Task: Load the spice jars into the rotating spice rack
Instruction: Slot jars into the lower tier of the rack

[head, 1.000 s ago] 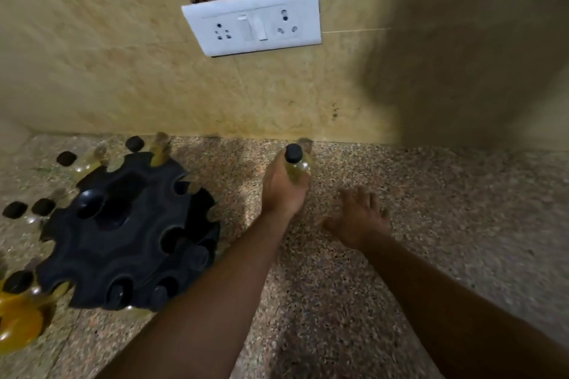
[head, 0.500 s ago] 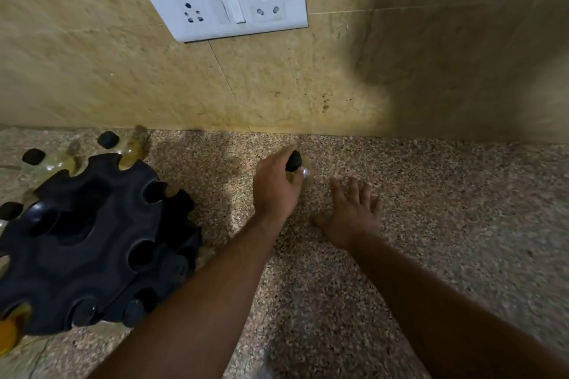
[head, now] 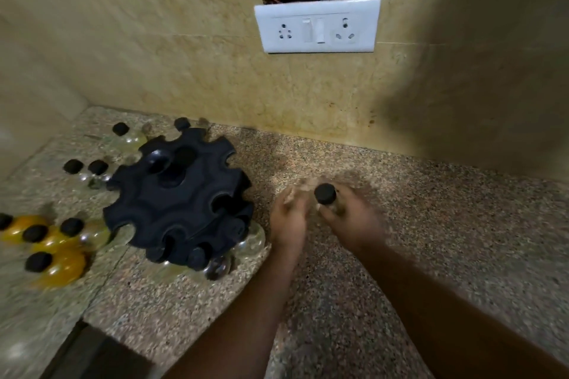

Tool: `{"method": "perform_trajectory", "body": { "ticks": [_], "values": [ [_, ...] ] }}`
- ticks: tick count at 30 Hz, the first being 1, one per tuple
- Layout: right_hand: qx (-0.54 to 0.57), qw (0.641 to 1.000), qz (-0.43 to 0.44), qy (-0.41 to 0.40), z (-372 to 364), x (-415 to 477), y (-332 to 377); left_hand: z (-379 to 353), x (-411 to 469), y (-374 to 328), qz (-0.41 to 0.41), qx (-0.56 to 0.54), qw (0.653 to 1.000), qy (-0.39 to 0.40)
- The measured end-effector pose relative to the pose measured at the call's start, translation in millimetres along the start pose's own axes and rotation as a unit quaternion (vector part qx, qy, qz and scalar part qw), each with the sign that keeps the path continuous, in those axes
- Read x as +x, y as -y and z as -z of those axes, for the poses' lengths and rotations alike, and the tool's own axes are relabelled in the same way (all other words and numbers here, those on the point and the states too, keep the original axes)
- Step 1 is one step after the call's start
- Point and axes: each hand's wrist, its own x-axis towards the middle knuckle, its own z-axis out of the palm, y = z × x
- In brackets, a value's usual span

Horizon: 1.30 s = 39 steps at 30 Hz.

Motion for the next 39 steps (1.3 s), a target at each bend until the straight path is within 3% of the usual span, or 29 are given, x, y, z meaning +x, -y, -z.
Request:
{"method": "perform_trajectory", "body": {
  "ticks": [3, 11, 16, 20, 24, 31, 39],
  "values": [
    [-0.003, 1.000, 0.009, 0.022, -9.4, -11.8, 21.4, 30.6, -7.9, 10.6, 0.130, -0.146, 0.977, -0.086],
    [-0.022, 0.993, 0.069, 0.097, -50.3, -38.5, 70.6, 87.5, -40.8, 26.0, 0.144, -0.308, 0.933, -0.120],
    [-0.037, 0.986, 0.097, 0.131, -85.5, -59.5, 91.9, 137.9, -47.2, 28.3, 0.129, -0.333, 0.924, -0.136],
    [-0.007, 0.986, 0.098, 0.138, -106.8, -68.5, 104.3, 168.3, -44.0, 25.6, 0.138, -0.292, 0.938, -0.123],
    [-0.011, 0.991, 0.081, 0.109, -116.6, -72.0, 115.8, 195.5, -46.2, 21.0, 0.168, -0.187, 0.967, -0.048],
    [-0.056, 0.987, 0.093, 0.115, -114.2, -61.5, 124.5, 211.4, -43.9, 12.1, 0.224, -0.129, 0.965, 0.054],
    [-0.101, 0.989, 0.059, 0.087, -99.1, -59.0, 116.3, 203.9, -32.8, 12.6, 0.219, -0.110, 0.967, 0.068]
  ]
}}
